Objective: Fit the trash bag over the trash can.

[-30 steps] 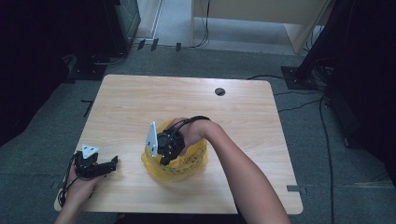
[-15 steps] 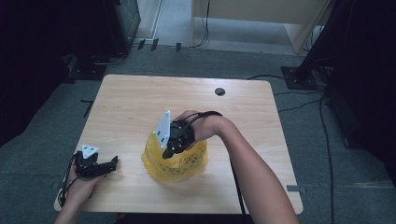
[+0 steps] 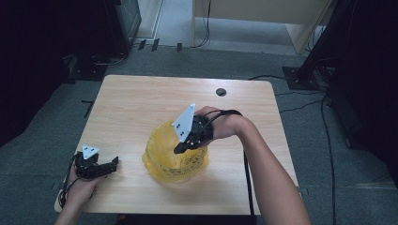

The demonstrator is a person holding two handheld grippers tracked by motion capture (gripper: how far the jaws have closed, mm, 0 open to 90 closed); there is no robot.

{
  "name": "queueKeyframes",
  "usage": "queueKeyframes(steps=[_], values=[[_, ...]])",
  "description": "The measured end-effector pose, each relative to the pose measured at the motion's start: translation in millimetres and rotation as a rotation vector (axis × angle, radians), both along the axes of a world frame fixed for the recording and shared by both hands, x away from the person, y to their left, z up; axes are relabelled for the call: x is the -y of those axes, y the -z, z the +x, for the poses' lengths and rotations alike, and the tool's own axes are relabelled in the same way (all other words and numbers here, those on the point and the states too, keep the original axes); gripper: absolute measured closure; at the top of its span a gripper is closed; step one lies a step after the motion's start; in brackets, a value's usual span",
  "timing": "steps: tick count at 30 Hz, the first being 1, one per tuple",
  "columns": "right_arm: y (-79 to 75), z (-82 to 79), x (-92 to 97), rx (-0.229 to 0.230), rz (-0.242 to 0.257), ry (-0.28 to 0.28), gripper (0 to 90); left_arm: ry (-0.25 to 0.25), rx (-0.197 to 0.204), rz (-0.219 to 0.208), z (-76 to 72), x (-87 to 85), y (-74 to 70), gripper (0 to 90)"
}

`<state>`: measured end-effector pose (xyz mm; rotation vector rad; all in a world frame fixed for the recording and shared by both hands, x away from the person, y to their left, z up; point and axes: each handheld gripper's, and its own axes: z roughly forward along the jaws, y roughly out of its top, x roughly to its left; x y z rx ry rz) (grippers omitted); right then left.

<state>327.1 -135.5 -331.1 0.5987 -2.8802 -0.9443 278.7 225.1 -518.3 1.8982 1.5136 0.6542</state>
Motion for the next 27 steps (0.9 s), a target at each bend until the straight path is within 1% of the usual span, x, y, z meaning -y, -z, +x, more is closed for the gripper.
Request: queueKeyframes(steps=[2, 3, 4, 6, 9, 12, 14, 15, 16, 18, 19, 20, 24, 27], values=[[-0.6, -0.5, 3.0, 0.001, 0.006, 0.006, 89.9, 0.000, 0.000, 0.000, 0.0, 0.0, 0.0, 8.4], [-1.0, -1.0, 6.0, 0.001, 0.015, 0.012, 89.9, 0.000, 0.000, 0.000, 0.0, 0.0, 0.0, 8.4], [-2.0, -2.0, 13.1, 0.000, 0.034, 0.025, 89.9, 0.000, 0.000, 0.000, 0.0, 0.0, 0.0, 8.4], [-2.3, -2.4, 15.6, -0.001, 0.037, 0.028, 89.9, 0.000, 0.000, 0.000, 0.0, 0.0, 0.0, 8.4], [-2.8, -4.1, 30.3, 0.002, 0.064, 0.054, 89.9, 0.000, 0.000, 0.000, 0.0, 0.0, 0.0, 8.4], [-2.4, -5.1, 38.5, 0.000, 0.071, 0.071, 89.9, 0.000, 0.000, 0.000, 0.0, 0.0, 0.1, 8.4], [-0.9, -6.5, 50.8, -0.004, 0.090, 0.091, 89.8, 0.000, 0.000, 0.000, 0.0, 0.0, 0.0, 8.4], [-0.9, -6.5, 50.8, -0.004, 0.090, 0.091, 89.8, 0.000, 0.000, 0.000, 0.0, 0.0, 0.0, 8.4], [0.8, -7.3, 58.6, -0.008, 0.102, 0.109, 89.8, 0.001, -0.001, 0.002, 0.0, -0.1, -0.1, 8.4], [2.1, -7.5, 65.6, -0.009, 0.115, 0.124, 89.3, 0.001, -0.001, 0.002, 0.0, -0.1, -0.1, 8.4], [2.1, -7.5, 65.6, -0.009, 0.115, 0.124, 89.3, 0.001, -0.001, 0.002, 0.0, -0.1, -0.1, 8.4], [3.3, -8.0, 71.6, -0.011, 0.131, 0.138, 89.3, 0.001, -0.001, 0.002, 0.0, -0.1, -0.1, 8.4], [6.2, -10.1, 82.7, -0.020, 0.166, 0.163, 89.4, 0.002, -0.001, 0.002, 0.0, -0.1, -0.1, 8.4], [8.8, -11.2, 87.8, -0.025, 0.173, 0.170, 89.5, 0.002, -0.002, 0.004, -0.1, -0.2, -0.1, 8.4]])
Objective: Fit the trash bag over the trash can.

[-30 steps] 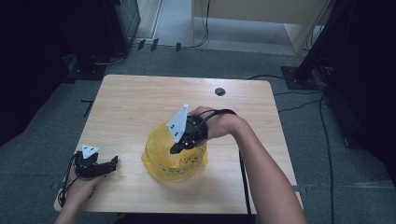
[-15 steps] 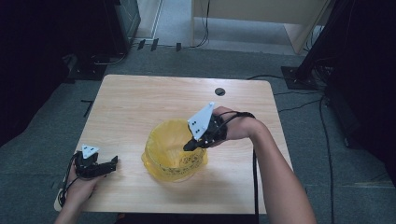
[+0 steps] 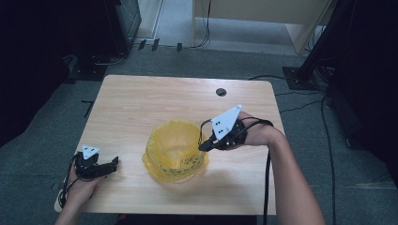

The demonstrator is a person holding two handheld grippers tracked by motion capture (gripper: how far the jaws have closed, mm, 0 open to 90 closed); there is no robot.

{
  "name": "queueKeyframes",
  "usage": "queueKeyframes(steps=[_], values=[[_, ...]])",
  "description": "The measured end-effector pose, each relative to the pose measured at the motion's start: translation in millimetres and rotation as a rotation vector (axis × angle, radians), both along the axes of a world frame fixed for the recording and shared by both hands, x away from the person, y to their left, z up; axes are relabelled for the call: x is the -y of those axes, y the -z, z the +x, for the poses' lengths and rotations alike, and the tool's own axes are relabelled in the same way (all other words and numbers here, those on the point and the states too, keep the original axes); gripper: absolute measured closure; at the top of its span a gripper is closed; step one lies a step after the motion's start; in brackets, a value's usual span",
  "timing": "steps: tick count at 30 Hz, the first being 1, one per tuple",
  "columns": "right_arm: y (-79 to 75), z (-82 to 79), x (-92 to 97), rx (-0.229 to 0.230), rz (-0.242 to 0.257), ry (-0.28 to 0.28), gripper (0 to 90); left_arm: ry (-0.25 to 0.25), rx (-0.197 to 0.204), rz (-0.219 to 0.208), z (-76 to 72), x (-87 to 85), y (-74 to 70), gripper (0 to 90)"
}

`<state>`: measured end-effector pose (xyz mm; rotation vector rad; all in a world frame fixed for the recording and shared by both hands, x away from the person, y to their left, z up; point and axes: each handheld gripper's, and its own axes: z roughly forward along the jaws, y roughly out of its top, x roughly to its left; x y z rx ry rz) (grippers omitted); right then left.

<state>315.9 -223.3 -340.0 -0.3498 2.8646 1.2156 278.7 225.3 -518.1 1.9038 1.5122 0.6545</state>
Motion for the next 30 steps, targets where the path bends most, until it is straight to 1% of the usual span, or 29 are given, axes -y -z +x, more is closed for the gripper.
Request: queueKeyframes(steps=[1, 6, 7, 10, 11, 12, 13, 14, 15, 18, 19, 22, 24, 25, 27, 30], values=[[3.1, -1.5, 4.8, -0.008, 0.001, 0.006, 89.5, -0.001, 0.001, -0.002, 0.0, 0.2, 0.1, 8.4], [8.5, -5.0, 14.1, -0.018, 0.004, 0.013, 89.5, -0.001, 0.001, -0.002, 0.0, 0.2, 0.1, 8.4], [10.6, -7.3, 18.7, -0.028, 0.005, 0.016, 89.6, -0.001, 0.001, -0.002, 0.0, 0.1, 0.1, 8.4], [13.1, -10.1, 22.8, -0.038, 0.001, 0.007, 89.6, -0.001, 0.001, -0.001, 0.0, 0.1, 0.1, 8.4], [16.5, -13.6, 26.3, -0.055, -0.011, -0.004, 89.6, -0.001, 0.001, -0.002, 0.0, 0.1, 0.1, 8.4], [16.5, -13.6, 26.3, -0.055, -0.011, -0.004, 89.6, -0.001, 0.001, -0.002, 0.0, 0.1, 0.1, 8.4], [20.7, -16.9, 29.5, -0.062, -0.024, -0.012, 89.6, -0.001, 0.002, -0.002, 0.0, 0.1, 0.1, 8.4], [20.7, -16.9, 29.5, -0.062, -0.024, -0.012, 89.6, -0.001, 0.001, -0.002, 0.0, 0.2, 0.1, 8.4], [24.8, -19.7, 33.3, -0.070, -0.023, -0.006, 89.5, -0.001, 0.002, -0.002, 0.0, 0.2, 0.1, 8.4], [28.4, -22.1, 38.3, -0.073, -0.015, 0.000, 89.5, -0.001, 0.002, -0.002, 0.0, 0.2, 0.1, 8.4], [32.1, -24.9, 43.5, -0.082, -0.003, 0.013, 89.5, -0.001, 0.002, -0.002, 0.0, 0.2, 0.1, 8.4], [36.1, -27.3, 48.5, -0.085, 0.010, 0.024, 89.2, -0.001, 0.002, -0.002, 0.0, 0.2, 0.1, 8.4], [40.4, -30.3, 53.2, -0.099, 0.027, 0.031, 86.3, -0.001, 0.002, -0.002, 0.0, 0.2, 0.1, 8.4], [45.8, -33.3, 57.0, -0.109, 0.038, 0.028, 83.2, -0.001, 0.002, -0.002, 0.0, 0.1, 0.1, 8.4], [51.4, -37.0, 60.5, -0.116, 0.040, 0.036, 80.7, -0.001, 0.002, -0.002, 0.0, 0.2, 0.1, 8.4], [60.1, -42.0, 65.5, -0.128, 0.055, 0.053, 72.8, -0.001, 0.002, -0.002, 0.0, 0.1, 0.1, 8.4]])
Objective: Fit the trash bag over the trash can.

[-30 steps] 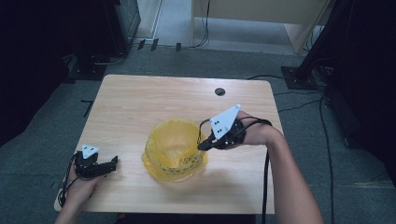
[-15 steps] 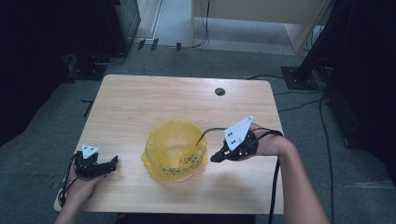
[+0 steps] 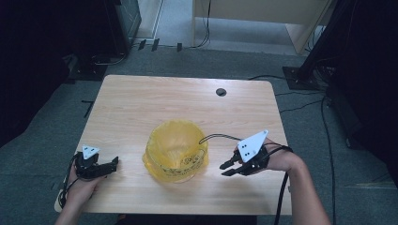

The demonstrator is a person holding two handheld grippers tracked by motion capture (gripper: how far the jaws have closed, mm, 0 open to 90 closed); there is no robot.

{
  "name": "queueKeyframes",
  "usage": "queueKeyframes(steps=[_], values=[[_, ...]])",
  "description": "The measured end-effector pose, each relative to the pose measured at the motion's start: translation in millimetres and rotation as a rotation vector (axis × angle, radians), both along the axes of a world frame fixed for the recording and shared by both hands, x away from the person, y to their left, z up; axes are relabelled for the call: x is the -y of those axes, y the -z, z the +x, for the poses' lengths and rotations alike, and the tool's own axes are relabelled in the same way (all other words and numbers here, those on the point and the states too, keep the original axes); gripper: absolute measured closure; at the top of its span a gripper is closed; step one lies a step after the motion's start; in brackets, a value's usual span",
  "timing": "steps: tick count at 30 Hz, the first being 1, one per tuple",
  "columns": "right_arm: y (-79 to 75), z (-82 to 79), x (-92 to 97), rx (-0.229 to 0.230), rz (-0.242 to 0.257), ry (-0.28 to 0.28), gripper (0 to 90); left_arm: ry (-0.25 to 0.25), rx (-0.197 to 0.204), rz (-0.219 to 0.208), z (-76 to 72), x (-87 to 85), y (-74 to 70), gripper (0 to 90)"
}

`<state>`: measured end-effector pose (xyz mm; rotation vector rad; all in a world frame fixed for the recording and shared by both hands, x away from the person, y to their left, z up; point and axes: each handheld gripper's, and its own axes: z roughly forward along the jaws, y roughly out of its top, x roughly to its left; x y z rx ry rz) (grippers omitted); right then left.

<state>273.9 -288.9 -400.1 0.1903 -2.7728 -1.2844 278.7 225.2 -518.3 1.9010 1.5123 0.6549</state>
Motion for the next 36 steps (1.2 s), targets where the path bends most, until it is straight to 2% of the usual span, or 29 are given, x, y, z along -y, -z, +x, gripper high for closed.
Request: queueKeyframes(steps=[2, 4, 6, 8, 9, 10, 11, 12, 13, 14, 15, 16, 17, 18, 19, 20, 21, 22, 24, 26, 31, 32, 33, 34, 36], values=[[6.1, -3.7, 3.0, -0.023, 0.006, 0.011, 69.5, 0.000, 0.000, 0.000, 0.0, 0.0, 0.0, 8.4], [9.1, -5.6, 4.3, -0.026, 0.009, 0.017, 67.8, 0.000, 0.000, 0.000, 0.0, 0.0, 0.0, 8.4], [15.2, -8.4, 7.9, -0.055, 0.017, 0.053, 67.7, 0.000, 0.000, 0.000, 0.0, 0.0, 0.0, 8.4], [20.9, -10.6, 13.4, -0.071, 0.069, 0.105, 67.8, 0.000, 0.000, 0.000, 0.0, 0.0, 0.0, 8.4], [25.5, -14.1, 20.8, -0.079, 0.125, 0.159, 63.1, 0.000, 0.000, 0.000, 0.0, 0.0, 0.0, 8.4], [25.5, -14.1, 20.8, -0.079, 0.125, 0.159, 63.1, 0.000, 0.000, 0.000, 0.0, 0.0, 0.0, 8.4], [30.6, -16.7, 27.8, -0.069, 0.157, 0.222, 57.9, 0.000, 0.000, 0.000, 0.0, 0.0, 0.0, 8.4], [33.4, -17.5, 31.0, -0.056, 0.165, 0.255, 54.0, 0.000, 0.000, 0.000, 0.0, 0.0, 0.0, 8.4], [36.4, -18.9, 33.9, -0.042, 0.168, 0.294, 50.1, 0.000, 0.000, 0.000, 0.0, 0.0, 0.0, 8.4], [36.4, -18.9, 33.9, -0.042, 0.168, 0.294, 50.1, 0.000, 0.000, 0.000, 0.0, 0.0, 0.0, 8.4], [42.1, -19.4, 38.5, -0.028, 0.165, 0.367, 45.3, 0.000, 0.000, 0.000, 0.0, 0.0, 0.0, 8.4], [42.1, -19.4, 38.5, -0.028, 0.165, 0.367, 45.3, 0.000, 0.000, 0.000, 0.0, 0.0, 0.0, 8.4], [47.4, -18.9, 42.2, -0.022, 0.163, 0.434, 40.0, 0.000, 0.000, 0.000, 0.0, 0.0, 0.0, 8.4], [47.4, -18.9, 42.2, -0.022, 0.163, 0.434, 40.0, 0.000, 0.000, 0.000, 0.0, 0.0, 0.0, 8.4], [52.6, -17.7, 46.2, -0.031, 0.165, 0.505, 36.7, 0.000, 0.000, 0.000, 0.0, 0.0, -0.1, 8.4], [52.6, -17.7, 46.2, -0.031, 0.165, 0.505, 36.7, 0.000, 0.000, 0.000, 0.0, 0.0, -0.1, 8.4], [56.2, -17.4, 48.9, -0.028, 0.162, 0.548, 33.3, 0.000, 0.000, 0.000, 0.0, 0.0, 0.0, 8.4], [56.2, -17.4, 48.9, -0.028, 0.162, 0.548, 33.3, 0.000, 0.000, 0.000, 0.0, 0.0, 0.0, 8.4], [62.0, -16.6, 53.7, -0.035, 0.156, 0.630, 28.1, 0.000, 0.000, 0.000, 0.0, 0.0, 0.0, 8.4], [65.6, -16.6, 57.8, -0.038, 0.163, 0.675, 23.1, 0.000, 0.000, 0.000, 0.0, 0.0, 0.0, 8.4], [73.9, -16.0, 67.9, -0.078, 0.168, 0.778, 13.4, 0.000, 0.000, 0.000, 0.0, 0.0, 0.0, 8.4], [73.9, -16.0, 67.9, -0.078, 0.168, 0.778, 13.4, 0.000, 0.000, 0.000, 0.0, 0.0, -0.1, 8.4], [76.9, -16.5, 71.2, -0.084, 0.164, 0.820, 10.2, 0.000, 0.000, -0.001, 0.0, 0.0, 0.0, 8.4], [76.9, -16.5, 71.2, -0.084, 0.164, 0.820, 10.2, 0.000, 0.000, -0.001, 0.0, 0.0, 0.0, 8.4], [80.2, -16.9, 74.7, -0.106, 0.162, 0.861, 4.5, 0.000, 0.000, 0.000, 0.0, 0.0, 0.0, 8.4]])
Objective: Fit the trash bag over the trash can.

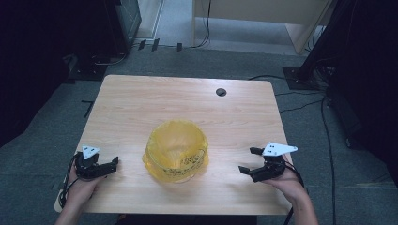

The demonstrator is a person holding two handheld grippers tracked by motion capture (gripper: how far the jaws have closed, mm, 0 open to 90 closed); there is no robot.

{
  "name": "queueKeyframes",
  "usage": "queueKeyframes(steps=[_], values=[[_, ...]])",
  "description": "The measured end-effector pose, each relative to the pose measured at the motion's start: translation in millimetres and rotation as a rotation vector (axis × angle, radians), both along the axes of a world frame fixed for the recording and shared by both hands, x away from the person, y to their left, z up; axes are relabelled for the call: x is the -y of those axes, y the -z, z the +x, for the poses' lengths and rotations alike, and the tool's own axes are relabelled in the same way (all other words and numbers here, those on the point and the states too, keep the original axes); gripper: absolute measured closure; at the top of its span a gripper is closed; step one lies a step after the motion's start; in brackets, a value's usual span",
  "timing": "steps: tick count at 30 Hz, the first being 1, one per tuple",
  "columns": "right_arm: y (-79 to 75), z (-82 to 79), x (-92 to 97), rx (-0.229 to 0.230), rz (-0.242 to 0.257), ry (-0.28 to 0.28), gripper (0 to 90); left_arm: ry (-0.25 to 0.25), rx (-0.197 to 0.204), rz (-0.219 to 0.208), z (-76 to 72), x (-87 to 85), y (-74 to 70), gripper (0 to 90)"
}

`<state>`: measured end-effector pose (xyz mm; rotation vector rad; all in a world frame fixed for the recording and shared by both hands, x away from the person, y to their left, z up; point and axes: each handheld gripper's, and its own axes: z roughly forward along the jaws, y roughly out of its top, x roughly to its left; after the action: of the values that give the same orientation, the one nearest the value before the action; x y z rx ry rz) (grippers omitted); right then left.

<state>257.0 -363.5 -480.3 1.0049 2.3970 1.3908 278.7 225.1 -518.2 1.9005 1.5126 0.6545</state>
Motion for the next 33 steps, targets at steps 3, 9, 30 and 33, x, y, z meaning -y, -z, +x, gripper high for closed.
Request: queueKeyframes(steps=[3, 9, 30, 33], values=[[3.8, -0.7, 1.8, -0.018, -0.010, 0.033, 0.5, 0.000, 0.000, 0.000, 0.0, 0.0, 0.0, 8.4], [9.8, -3.2, 9.8, -0.020, -0.031, 0.159, 0.0, 0.000, 0.000, 0.000, 0.0, 0.0, 0.0, 8.4], [23.1, -17.7, 46.7, -0.058, -0.061, 0.464, 0.0, 0.000, 0.000, 0.000, 0.0, 0.0, 0.0, 8.4], [24.7, -19.8, 49.0, -0.059, -0.072, 0.485, 0.0, 0.000, 0.000, 0.000, 0.0, 0.0, 0.0, 8.4]])
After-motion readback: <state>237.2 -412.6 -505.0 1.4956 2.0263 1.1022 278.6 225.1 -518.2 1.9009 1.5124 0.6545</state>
